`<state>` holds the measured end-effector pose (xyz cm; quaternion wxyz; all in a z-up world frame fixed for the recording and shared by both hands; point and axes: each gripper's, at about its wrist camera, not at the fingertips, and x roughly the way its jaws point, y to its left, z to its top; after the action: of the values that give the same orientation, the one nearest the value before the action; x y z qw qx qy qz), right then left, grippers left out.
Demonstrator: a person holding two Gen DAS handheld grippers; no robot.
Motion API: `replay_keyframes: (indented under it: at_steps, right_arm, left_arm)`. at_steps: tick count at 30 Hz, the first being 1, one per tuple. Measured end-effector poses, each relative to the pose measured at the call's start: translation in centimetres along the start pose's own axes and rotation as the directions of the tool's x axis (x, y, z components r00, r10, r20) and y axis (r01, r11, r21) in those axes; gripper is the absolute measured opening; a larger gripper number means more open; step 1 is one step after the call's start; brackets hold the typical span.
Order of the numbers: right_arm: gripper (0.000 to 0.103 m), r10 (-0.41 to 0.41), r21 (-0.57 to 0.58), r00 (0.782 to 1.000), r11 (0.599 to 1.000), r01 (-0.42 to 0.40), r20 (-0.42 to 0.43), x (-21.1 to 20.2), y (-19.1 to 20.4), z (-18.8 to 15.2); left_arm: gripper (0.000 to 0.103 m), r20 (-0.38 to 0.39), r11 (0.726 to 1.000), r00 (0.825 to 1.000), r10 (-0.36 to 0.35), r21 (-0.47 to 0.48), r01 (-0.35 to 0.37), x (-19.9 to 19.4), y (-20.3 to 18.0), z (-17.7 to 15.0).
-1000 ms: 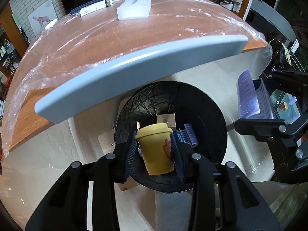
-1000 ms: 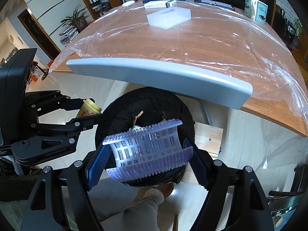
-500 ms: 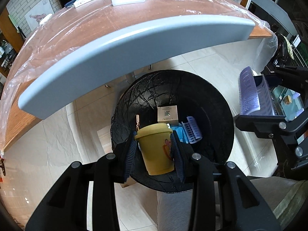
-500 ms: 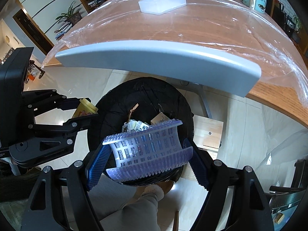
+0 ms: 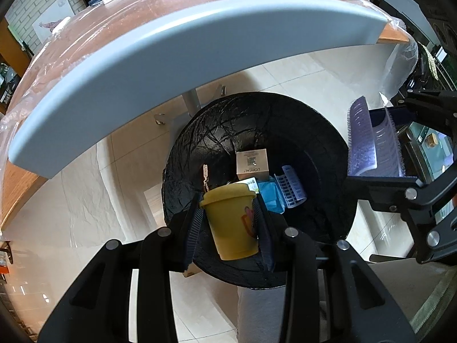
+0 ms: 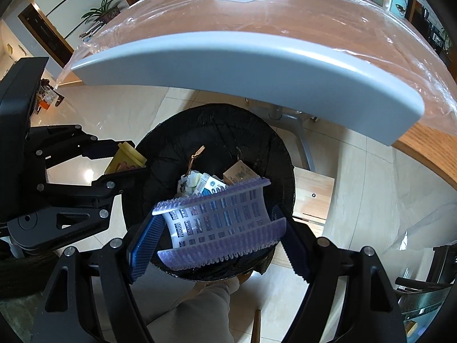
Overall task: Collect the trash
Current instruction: 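Hold the yellow cup and purple comb above the bin opening, then open both tools to drop the yellow cup and purple comb into the bin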
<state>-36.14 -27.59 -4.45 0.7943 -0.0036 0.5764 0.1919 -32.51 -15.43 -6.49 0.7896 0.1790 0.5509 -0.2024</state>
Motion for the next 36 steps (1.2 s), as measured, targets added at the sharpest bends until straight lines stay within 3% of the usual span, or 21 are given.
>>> replay_keyframes:
  at_steps: [31, 32, 34, 36]
  right_arm:
    - [0.077, -0.016, 0.031, 0.999, 0.999, 0.018, -0.033, 1.6, -0.9, -0.1]
    - [0.077, -0.016, 0.036, 0.999, 0.999, 0.017, -0.034, 1.7, -1.1, -0.1]
    - [0.077, -0.016, 0.055, 0.999, 0.998, 0.018, -0.036, 1.9, -1.4, -0.1]
    - [0.077, -0.018, 0.077, 0.999, 0.997, 0.021, -0.043, 2.0, -1.8, -0.1]
  left_arm:
    - [0.038, -0.025, 1.0, 1.0, 0.005, 0.017, -0.005, 1.1, 0.5, 0.6]
    - [0.04, -0.029, 1.0, 1.0, 0.003, 0.02, -0.003, 1.2, 0.4, 0.6]
    - [0.059, -0.026, 0.999, 0.999, 0.024, 0.027, -0.024, 1.1, 0.3, 0.7]
    - [0.062, -0.018, 0.999, 1.0, 0.023, 0.031, -0.022, 1.0, 0.3, 0.8]
